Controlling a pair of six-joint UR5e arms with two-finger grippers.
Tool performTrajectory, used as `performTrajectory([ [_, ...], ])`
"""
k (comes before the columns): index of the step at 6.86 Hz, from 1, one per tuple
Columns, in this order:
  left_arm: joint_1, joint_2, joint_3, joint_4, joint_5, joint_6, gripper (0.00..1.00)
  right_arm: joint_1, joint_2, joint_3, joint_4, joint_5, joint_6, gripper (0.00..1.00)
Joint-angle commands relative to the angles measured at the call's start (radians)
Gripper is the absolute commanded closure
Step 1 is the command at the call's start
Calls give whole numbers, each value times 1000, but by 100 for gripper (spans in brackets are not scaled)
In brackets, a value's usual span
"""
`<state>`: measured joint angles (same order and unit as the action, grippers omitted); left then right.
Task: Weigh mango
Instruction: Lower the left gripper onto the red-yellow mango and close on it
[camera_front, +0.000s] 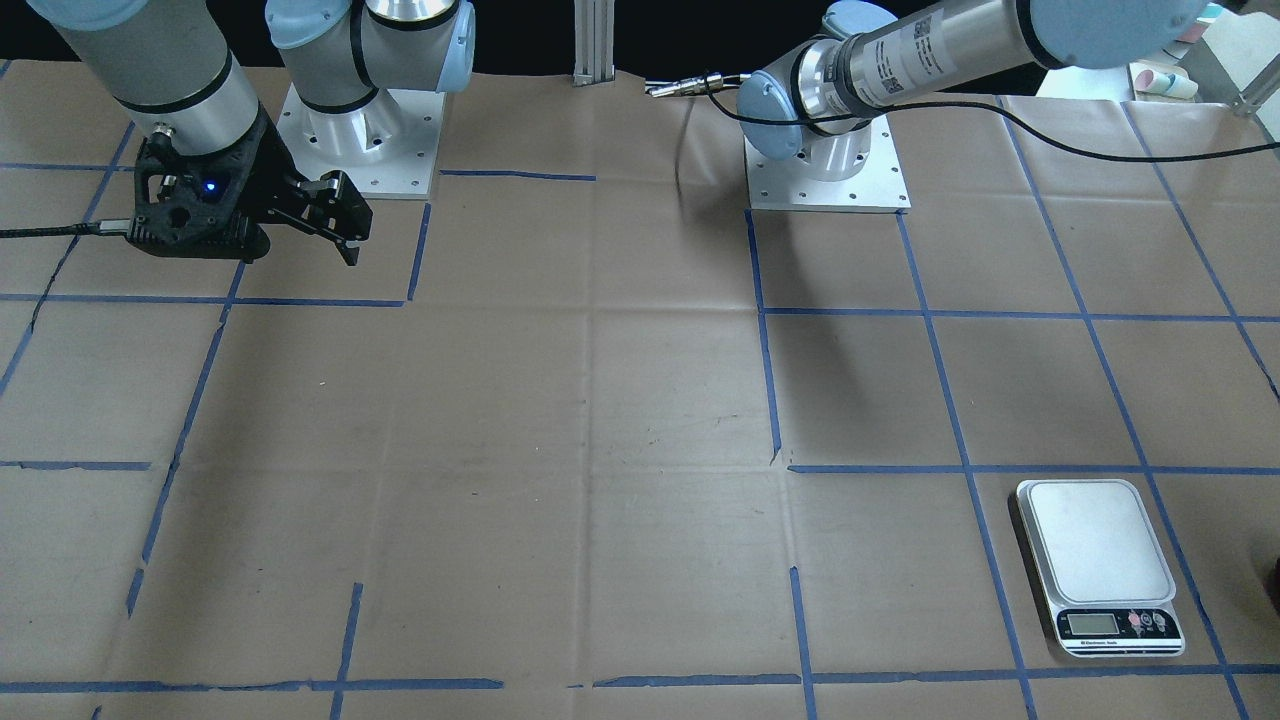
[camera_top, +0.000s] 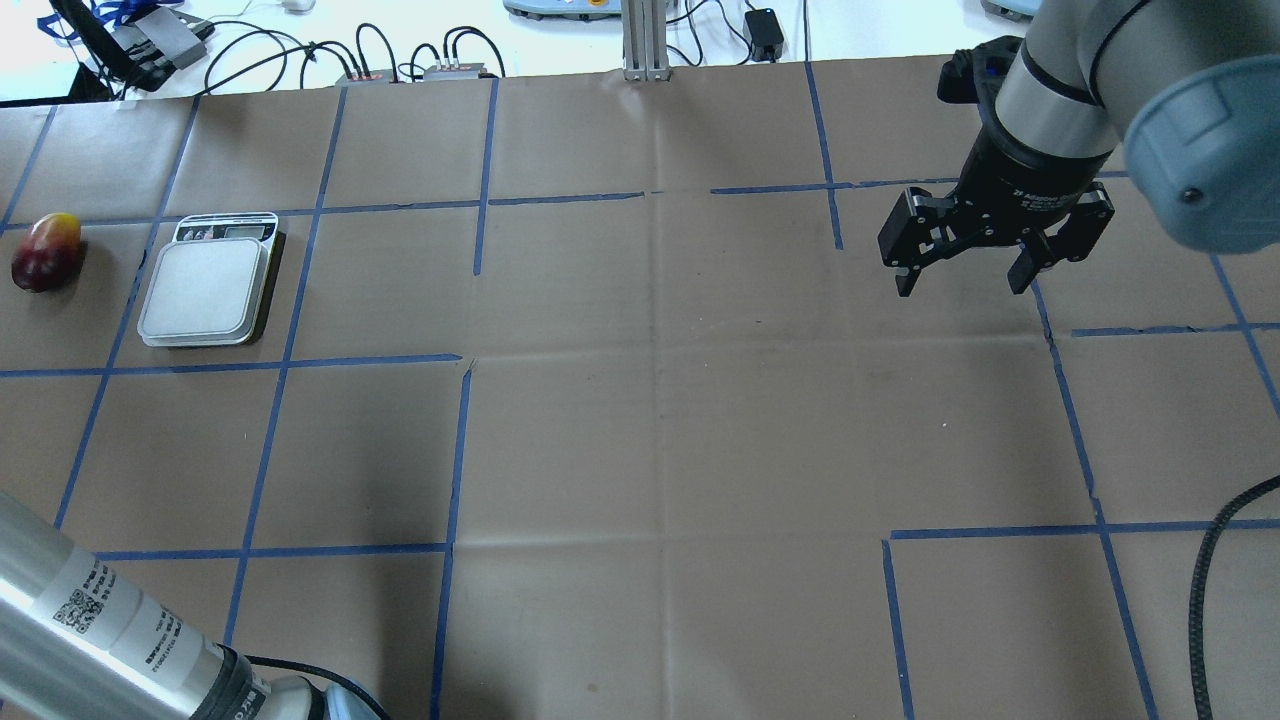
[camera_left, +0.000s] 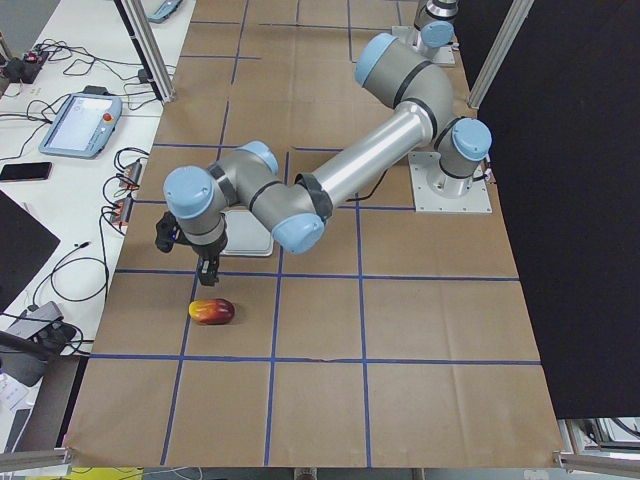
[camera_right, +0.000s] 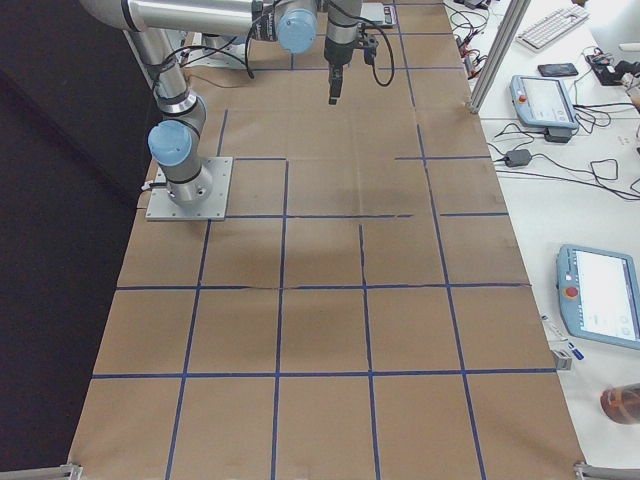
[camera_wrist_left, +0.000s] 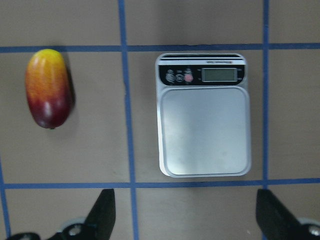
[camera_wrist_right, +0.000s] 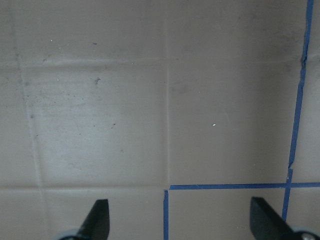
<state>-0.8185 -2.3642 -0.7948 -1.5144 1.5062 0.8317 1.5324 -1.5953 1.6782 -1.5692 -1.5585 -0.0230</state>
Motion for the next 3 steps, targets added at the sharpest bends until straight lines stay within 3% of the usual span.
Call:
performTrajectory([
  [1,7,-165,187,-12,0,33,1,0,0,0,0,0,0,0],
  [3,-13,-243,187,-6,-49,20,3,0,0,0,0,0,0,0],
])
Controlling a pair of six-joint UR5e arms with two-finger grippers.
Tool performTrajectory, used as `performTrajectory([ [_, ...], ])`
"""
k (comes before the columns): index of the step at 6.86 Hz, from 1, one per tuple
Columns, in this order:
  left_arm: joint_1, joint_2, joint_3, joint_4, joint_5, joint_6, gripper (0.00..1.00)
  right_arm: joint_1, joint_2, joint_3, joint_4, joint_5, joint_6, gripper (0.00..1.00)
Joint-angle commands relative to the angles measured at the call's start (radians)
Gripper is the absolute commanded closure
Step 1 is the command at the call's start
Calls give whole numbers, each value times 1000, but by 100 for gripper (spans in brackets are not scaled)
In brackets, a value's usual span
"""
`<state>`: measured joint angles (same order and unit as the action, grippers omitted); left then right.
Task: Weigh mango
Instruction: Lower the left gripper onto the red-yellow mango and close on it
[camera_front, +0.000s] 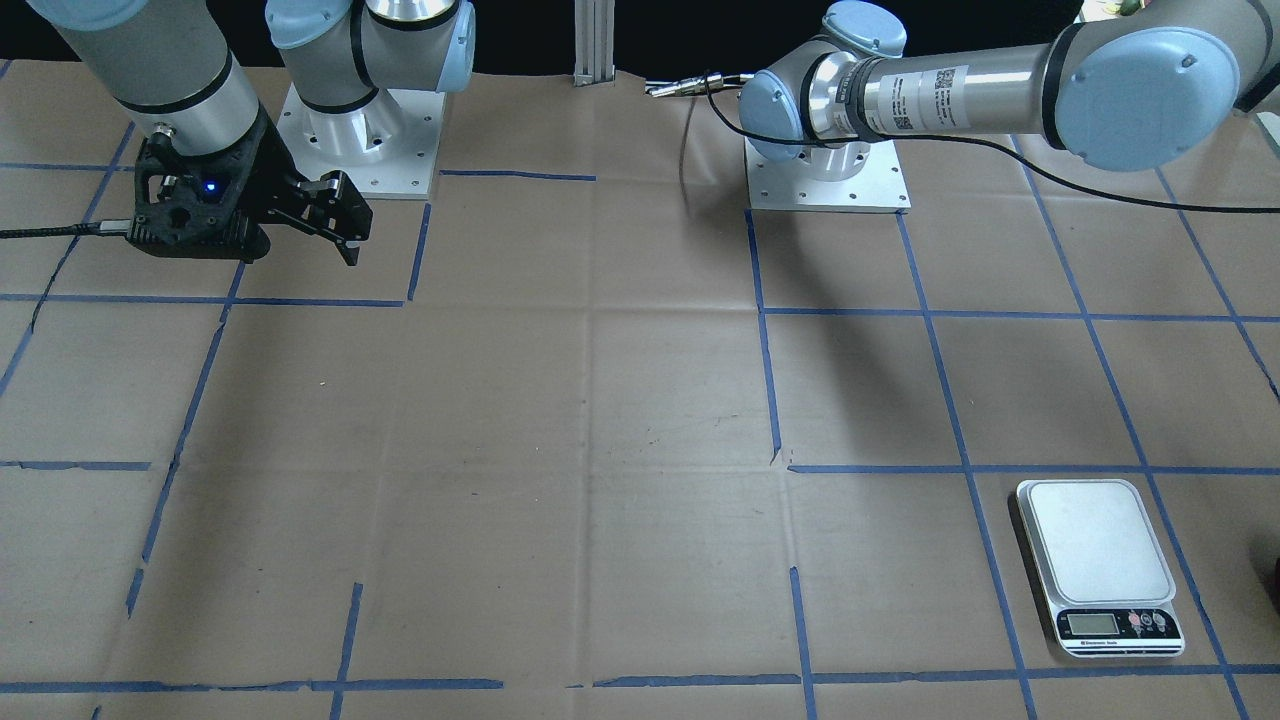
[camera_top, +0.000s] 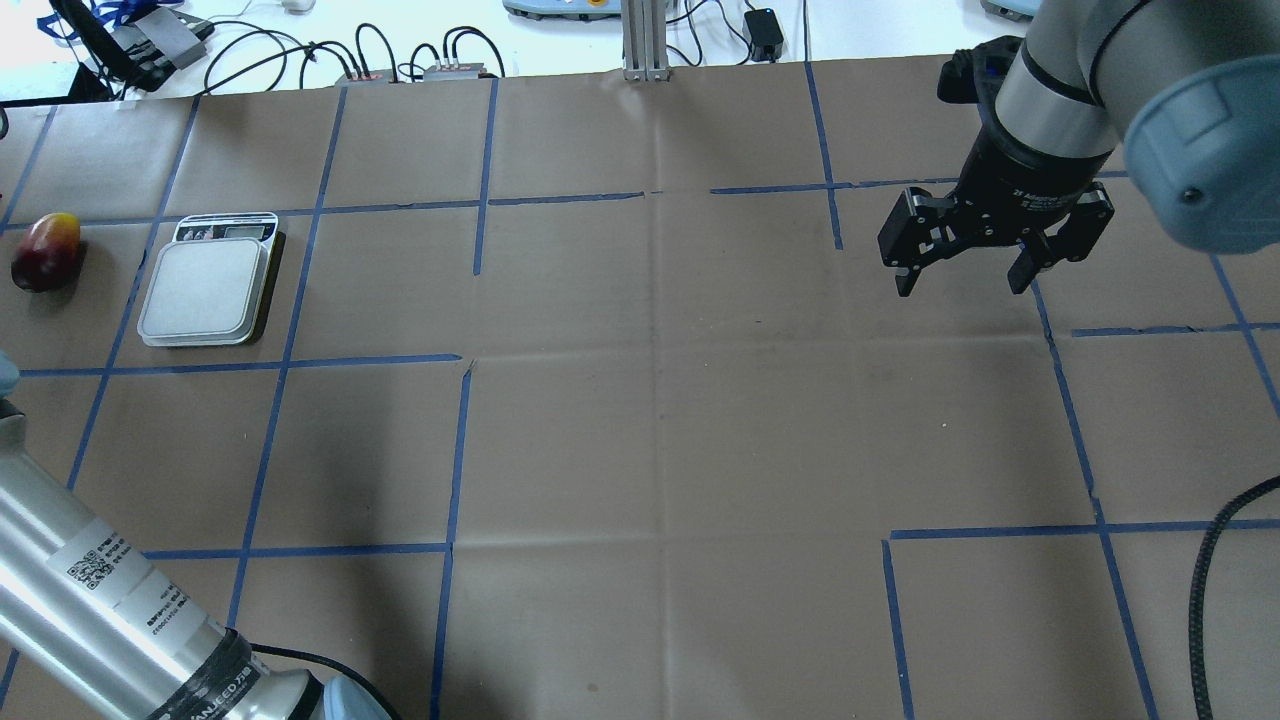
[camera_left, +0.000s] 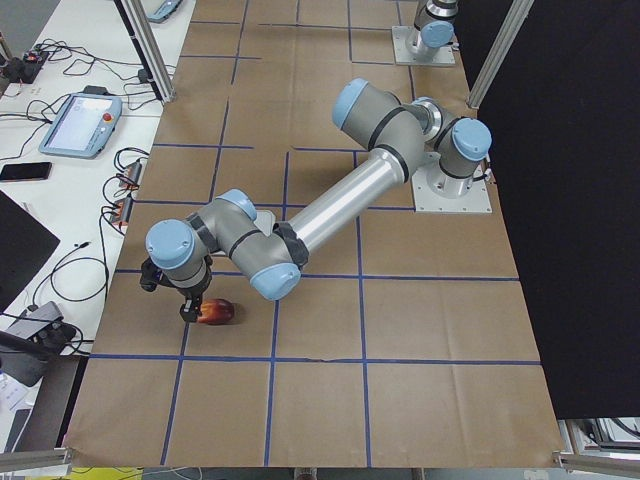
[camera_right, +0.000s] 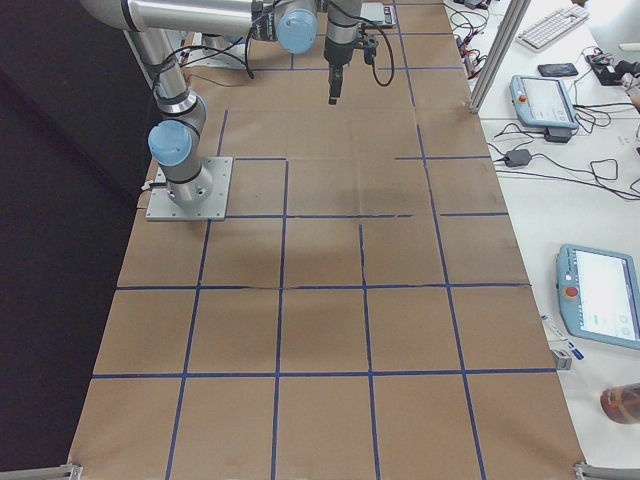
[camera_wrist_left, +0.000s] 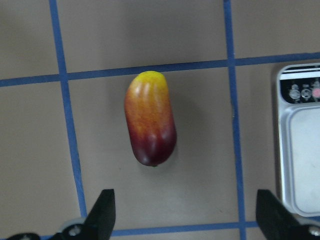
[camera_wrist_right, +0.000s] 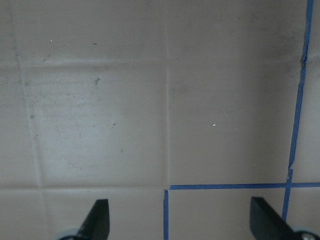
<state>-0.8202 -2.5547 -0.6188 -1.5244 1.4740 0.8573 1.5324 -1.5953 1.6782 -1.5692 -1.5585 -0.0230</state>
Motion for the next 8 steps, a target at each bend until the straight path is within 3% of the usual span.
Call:
performTrajectory([
  [1,-11,-88,19,16,-15,-7,3,0,0,0,0,0,0,0],
  [3,-11,-140,24,50,-12,-18,3,0,0,0,0,0,0,0],
  [4,-11,-150,25,49,-9,-21,10,0,0,0,0,0,0,0],
  [7,-11,-130,22,35,17,-53,53,0,0,0,0,0,0,0],
  [8,-11,-110,22,29,23,-58,62,0,0,0,0,0,0,0],
])
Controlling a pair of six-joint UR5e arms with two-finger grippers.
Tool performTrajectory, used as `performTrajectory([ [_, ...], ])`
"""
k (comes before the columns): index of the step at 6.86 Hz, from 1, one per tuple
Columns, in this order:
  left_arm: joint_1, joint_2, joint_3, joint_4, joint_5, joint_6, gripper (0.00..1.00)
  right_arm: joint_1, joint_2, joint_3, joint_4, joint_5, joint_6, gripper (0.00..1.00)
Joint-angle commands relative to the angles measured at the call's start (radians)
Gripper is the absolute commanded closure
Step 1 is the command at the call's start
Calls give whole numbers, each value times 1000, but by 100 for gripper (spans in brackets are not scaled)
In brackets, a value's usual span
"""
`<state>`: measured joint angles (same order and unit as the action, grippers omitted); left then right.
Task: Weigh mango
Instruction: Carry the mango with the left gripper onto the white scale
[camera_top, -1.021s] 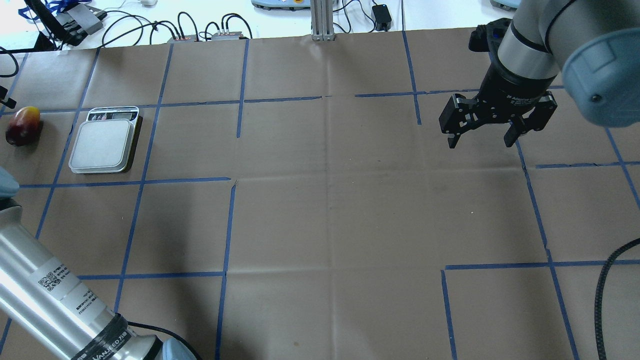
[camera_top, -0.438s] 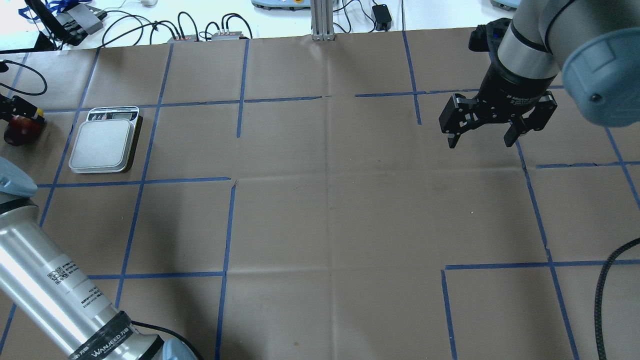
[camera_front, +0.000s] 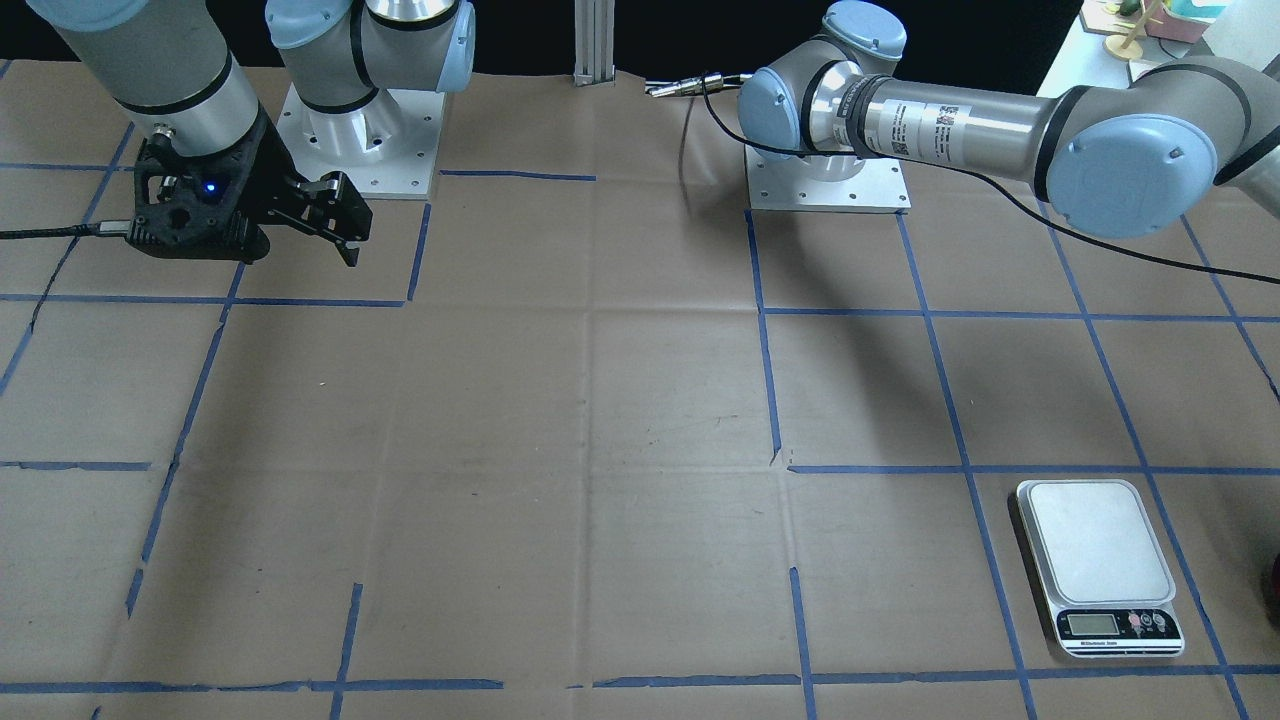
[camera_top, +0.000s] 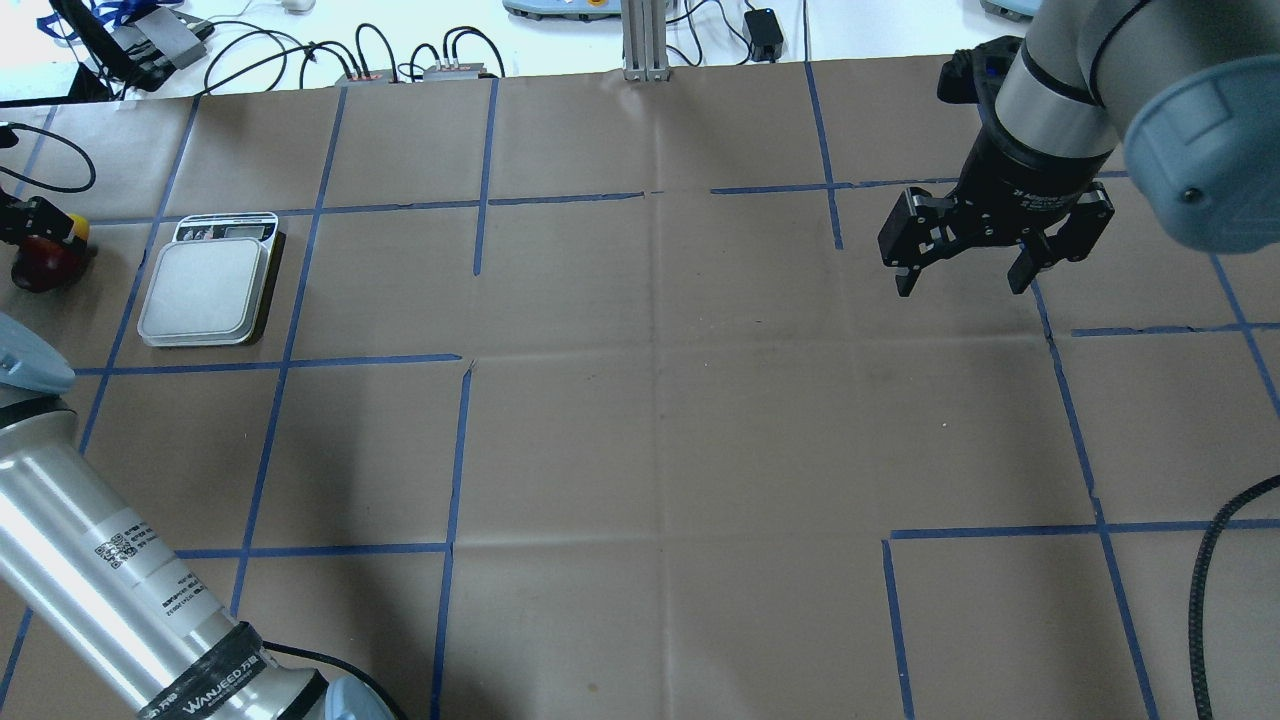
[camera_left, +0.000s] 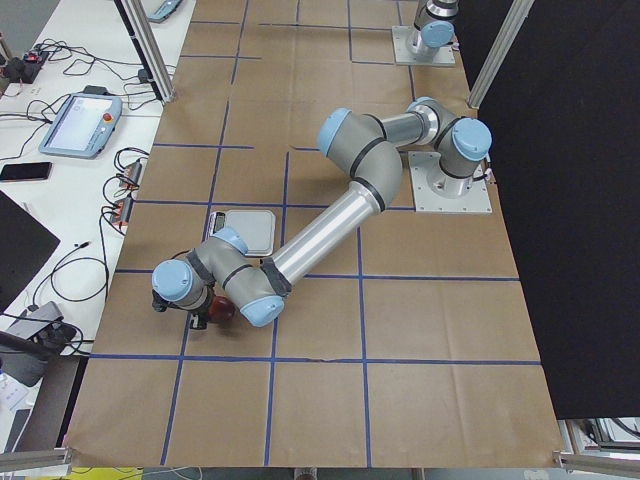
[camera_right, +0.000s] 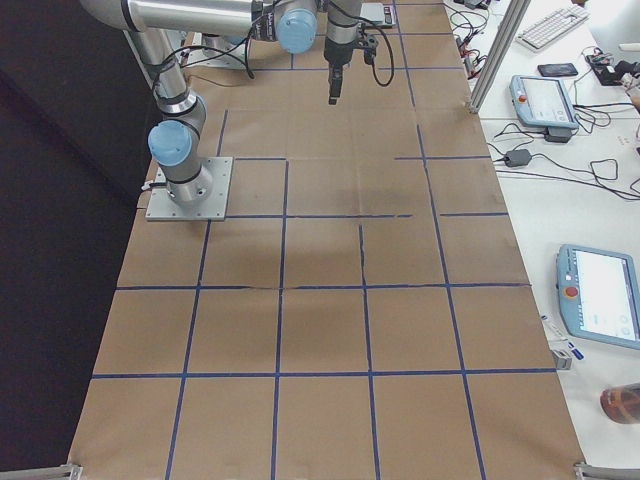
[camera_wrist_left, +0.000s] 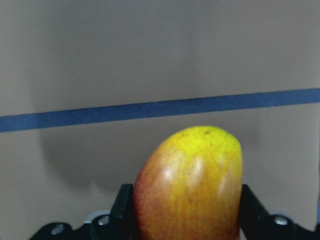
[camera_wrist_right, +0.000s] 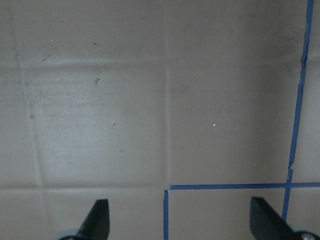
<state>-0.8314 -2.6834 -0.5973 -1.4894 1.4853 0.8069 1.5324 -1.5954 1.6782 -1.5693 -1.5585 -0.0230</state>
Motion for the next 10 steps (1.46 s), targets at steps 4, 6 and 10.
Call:
performTrajectory([
  [4,-124,337,-326,-88,7,-306,66,0,0,0,0,0,0,0],
  [6,-225,492,-648,120,7,-470,66,0,0,0,0,0,0,0],
  [10,-230,444,-765,325,70,-474,28,0,0,0,0,0,0,0],
])
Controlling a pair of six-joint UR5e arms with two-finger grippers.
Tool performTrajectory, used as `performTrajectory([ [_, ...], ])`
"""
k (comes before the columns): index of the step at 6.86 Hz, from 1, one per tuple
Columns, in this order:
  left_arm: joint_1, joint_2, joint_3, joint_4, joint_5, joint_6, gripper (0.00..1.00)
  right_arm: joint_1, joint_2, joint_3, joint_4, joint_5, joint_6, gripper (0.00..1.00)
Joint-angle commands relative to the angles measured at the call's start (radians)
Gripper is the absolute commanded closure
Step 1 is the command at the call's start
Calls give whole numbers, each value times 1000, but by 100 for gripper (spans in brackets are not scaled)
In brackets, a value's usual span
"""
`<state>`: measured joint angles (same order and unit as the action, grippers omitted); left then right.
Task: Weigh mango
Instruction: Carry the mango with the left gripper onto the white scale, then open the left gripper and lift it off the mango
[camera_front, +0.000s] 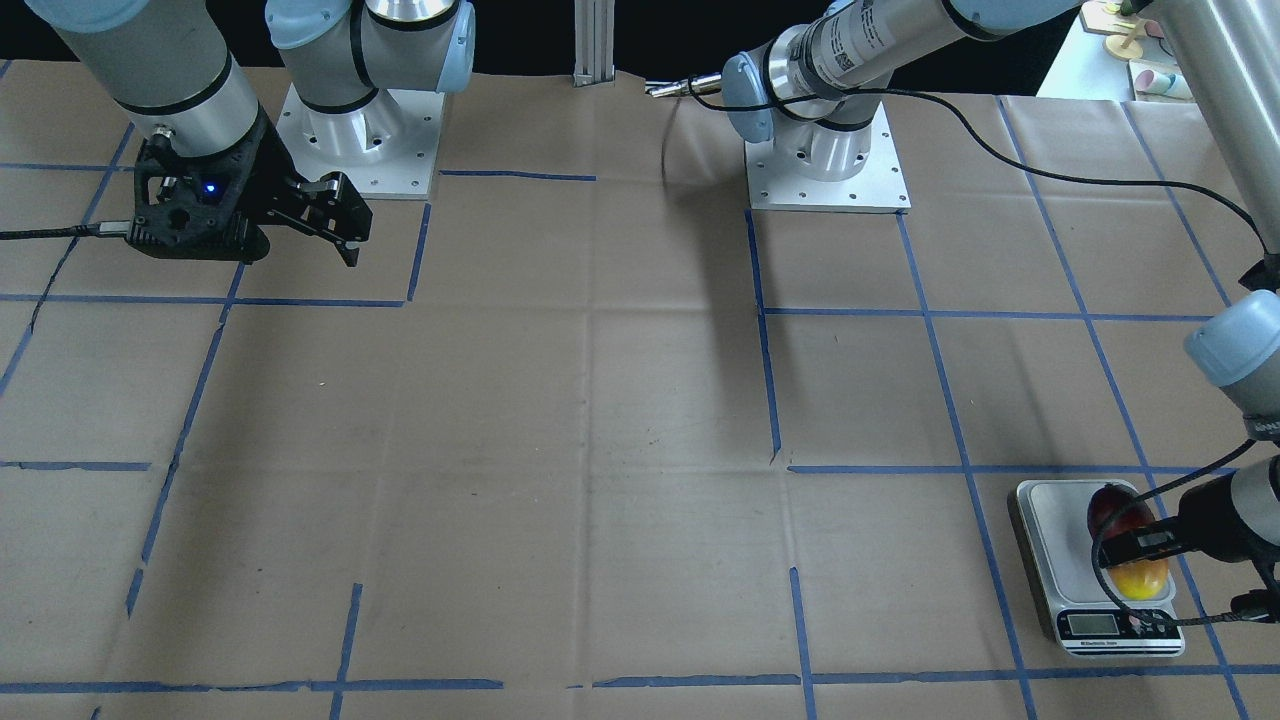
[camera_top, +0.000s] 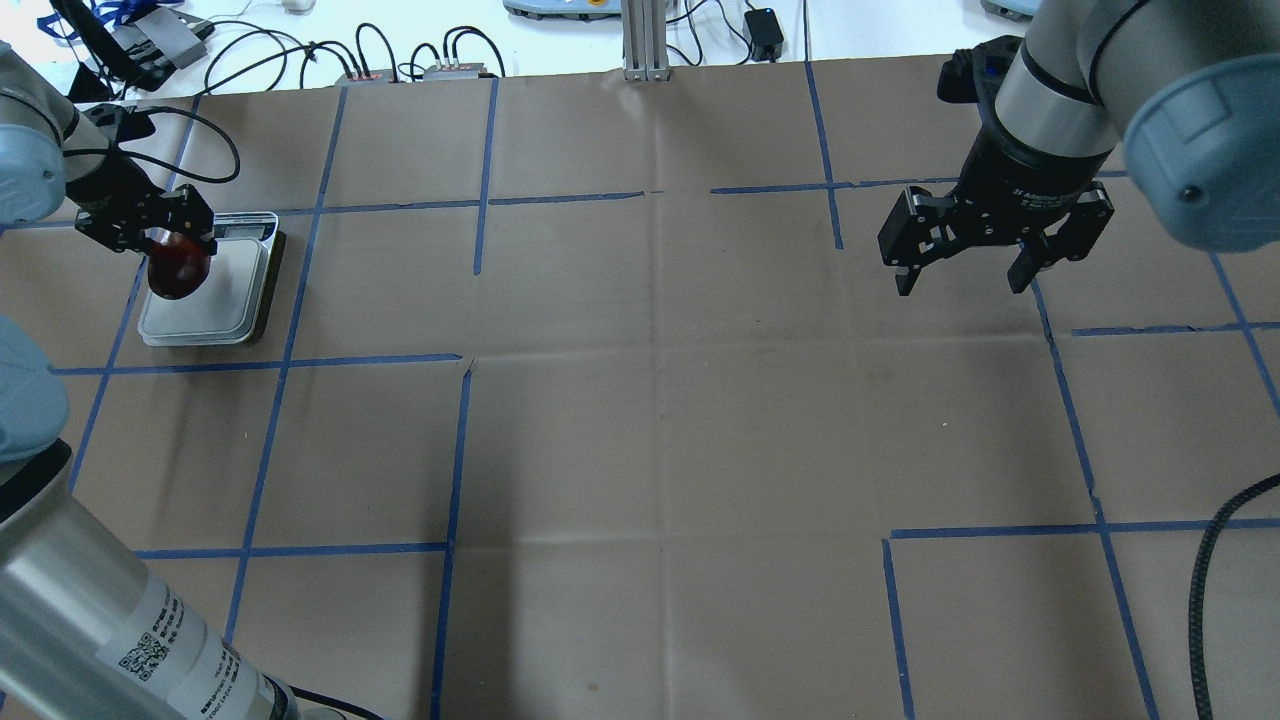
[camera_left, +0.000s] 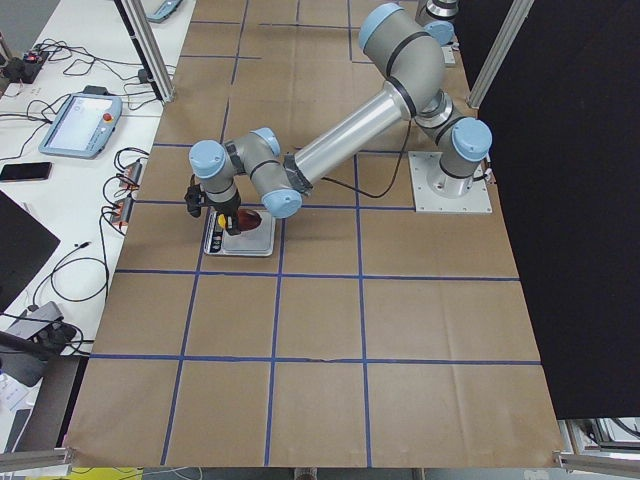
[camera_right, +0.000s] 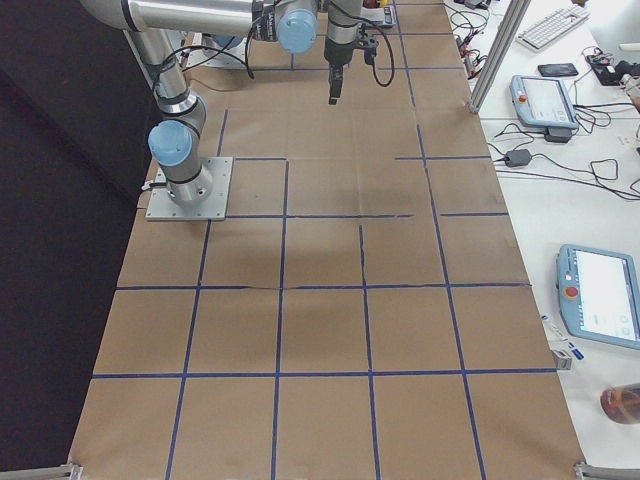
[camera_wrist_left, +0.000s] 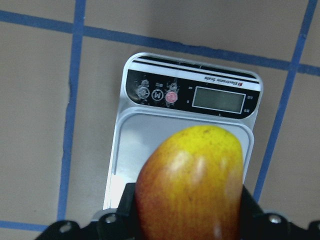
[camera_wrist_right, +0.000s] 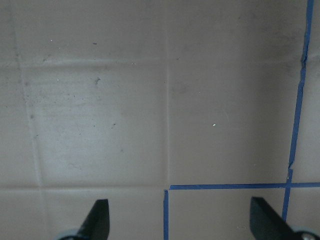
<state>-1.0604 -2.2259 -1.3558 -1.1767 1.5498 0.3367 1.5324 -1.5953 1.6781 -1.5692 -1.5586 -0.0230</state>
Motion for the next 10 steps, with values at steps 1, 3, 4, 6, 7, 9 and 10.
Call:
performTrajectory([
  [1,-1,-6,6,14,6,-8,1,0,0,0,0,0,0,0],
  [3,-13,84,18,-1,6,-14,1,0,0,0,0,0,0,0],
  [4,-29,165,-5,-18,4,-83,1,0,0,0,0,0,0,0],
  [6,-146,341,-55,-176,7,-241,1,0,0,0,0,0,0,0],
  [7,-218,411,-78,-229,1,-352,1,0,0,0,0,0,0,0],
  [9,-364,506,-133,-248,1,-532,1,0,0,0,0,0,0,0],
  [10,-438,529,-147,-248,-2,-565,1,0,0,0,0,0,0,0],
])
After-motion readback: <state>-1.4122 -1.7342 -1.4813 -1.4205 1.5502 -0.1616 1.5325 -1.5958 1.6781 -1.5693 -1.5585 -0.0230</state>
